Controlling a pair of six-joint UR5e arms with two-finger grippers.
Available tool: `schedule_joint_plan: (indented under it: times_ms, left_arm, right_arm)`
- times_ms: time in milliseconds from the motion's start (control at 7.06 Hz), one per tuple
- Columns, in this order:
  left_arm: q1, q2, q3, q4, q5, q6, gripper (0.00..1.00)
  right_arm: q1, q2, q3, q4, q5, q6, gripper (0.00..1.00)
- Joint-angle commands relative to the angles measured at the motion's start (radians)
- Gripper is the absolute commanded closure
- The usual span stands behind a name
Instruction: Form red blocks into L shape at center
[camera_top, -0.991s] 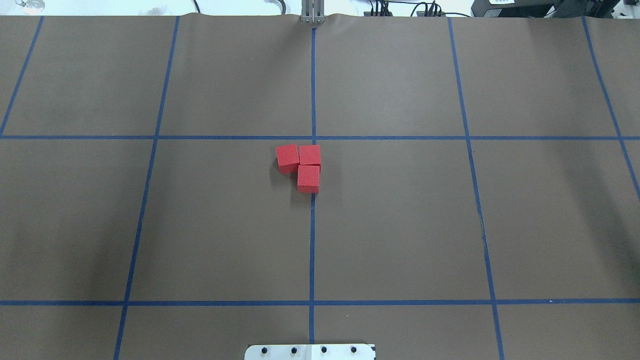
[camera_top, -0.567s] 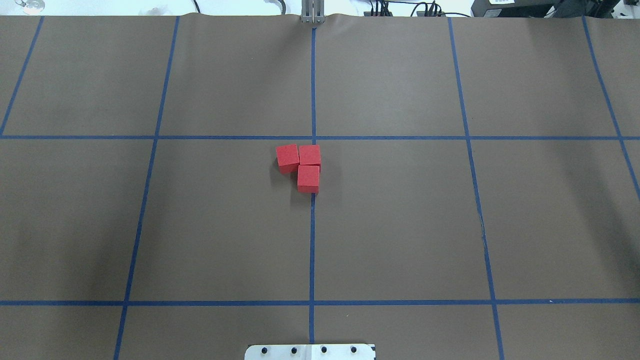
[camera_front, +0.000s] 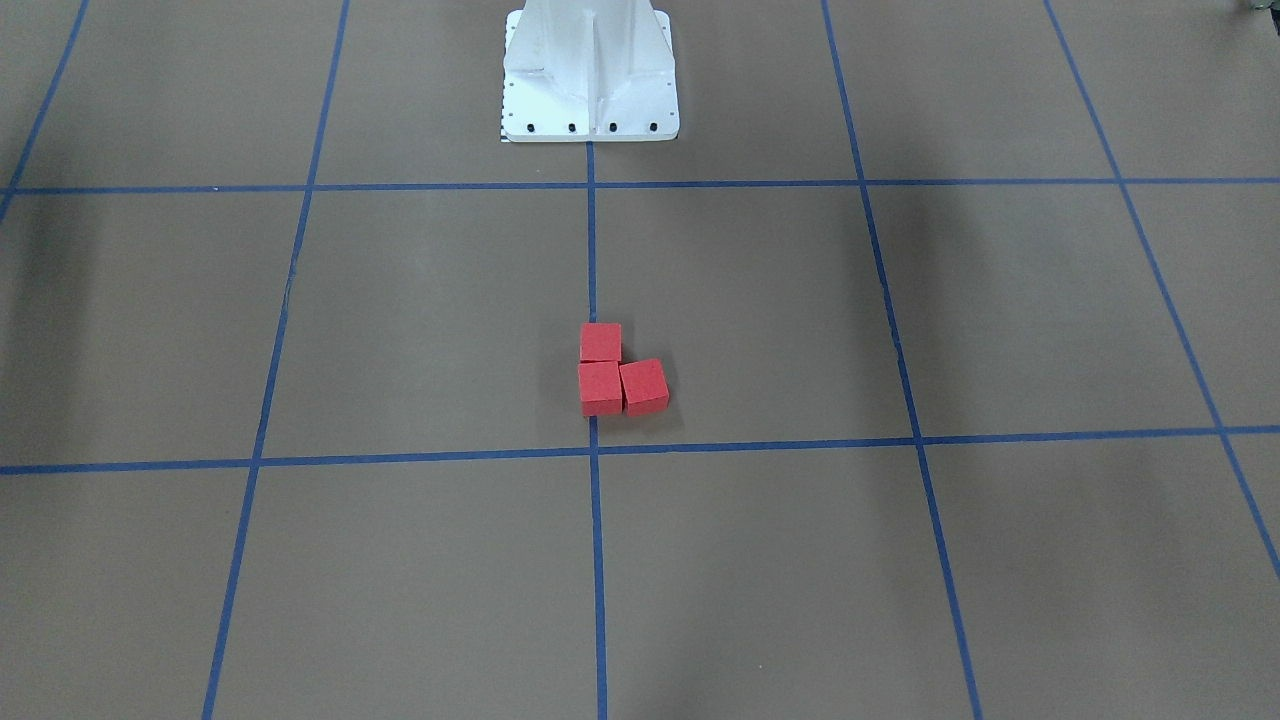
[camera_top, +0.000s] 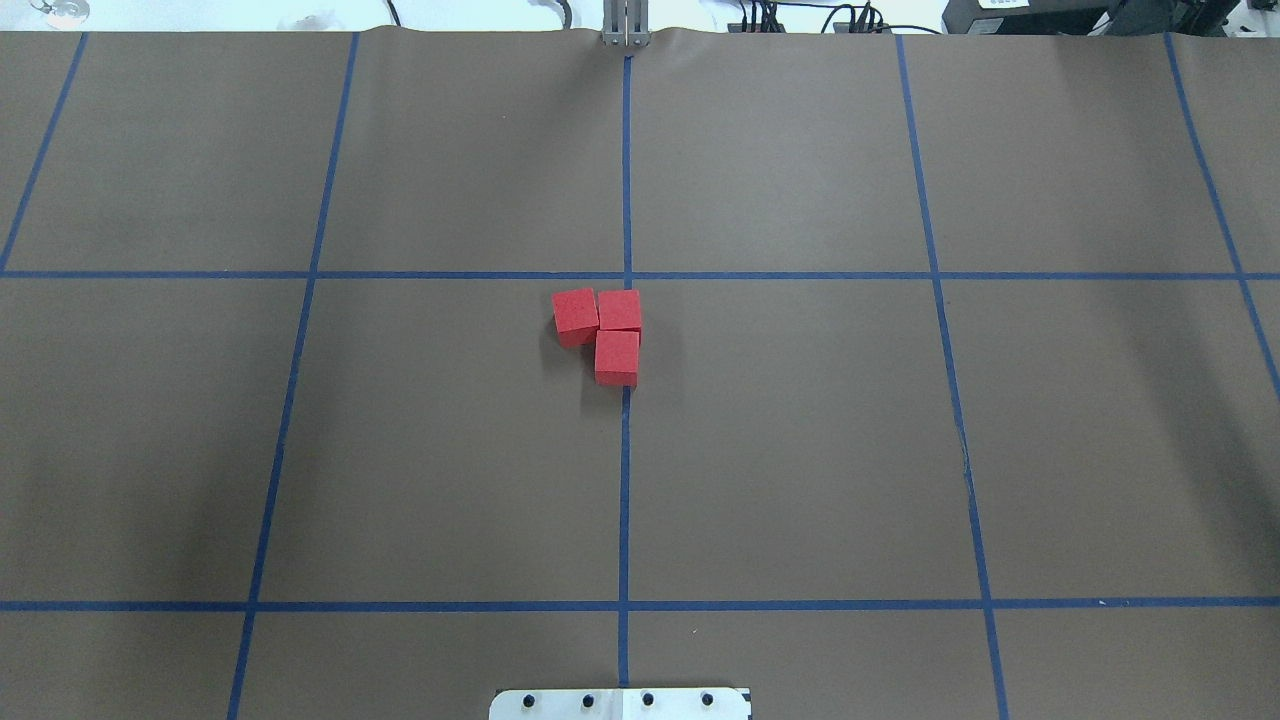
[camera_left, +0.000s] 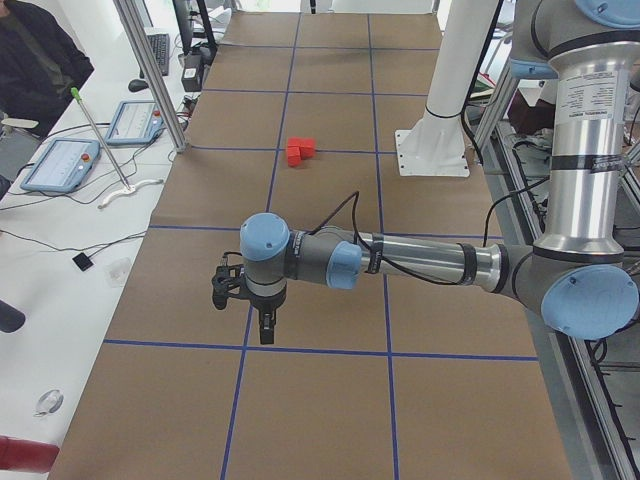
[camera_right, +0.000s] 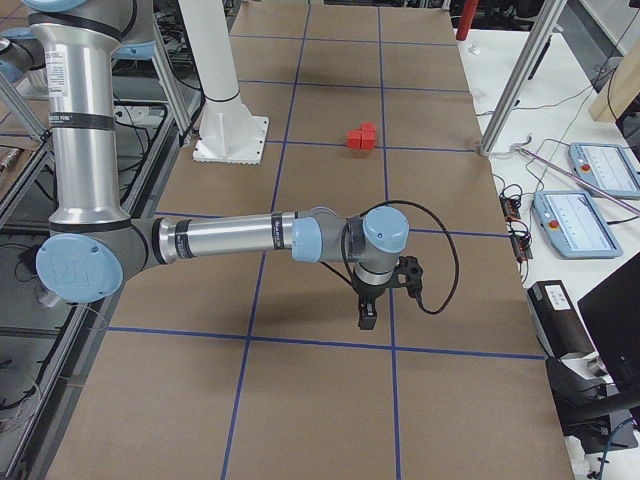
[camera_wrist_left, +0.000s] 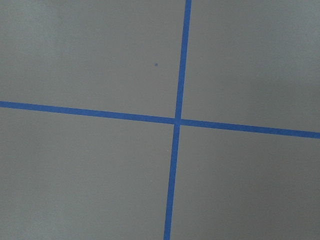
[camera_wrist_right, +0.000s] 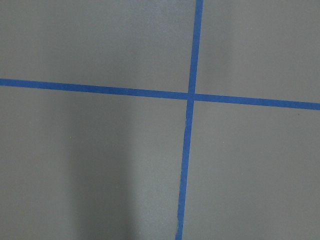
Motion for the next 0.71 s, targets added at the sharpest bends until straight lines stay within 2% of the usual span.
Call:
schedule_joint_plan:
  times_ms: [0,283,567]
  left_arm:
    - [0.010,0.002,0.008,0.014,0.020,0.134,0.00]
    - [0.004,-0.030,-0.015,0.195,0.018,0.149,0.00]
    - [-0.004,-0.013,-0.027,0.213,0.009,0.169,0.00]
  right_arm:
    - [0.000,0.000,-0.007,0.001,-0.001,-0.001,0.00]
    - [0.000,0.000,-0.008,0.001,0.000,-0.001,0.00]
    - [0.000,0.000,-0.008,0.001,0.000,-0.003,0.00]
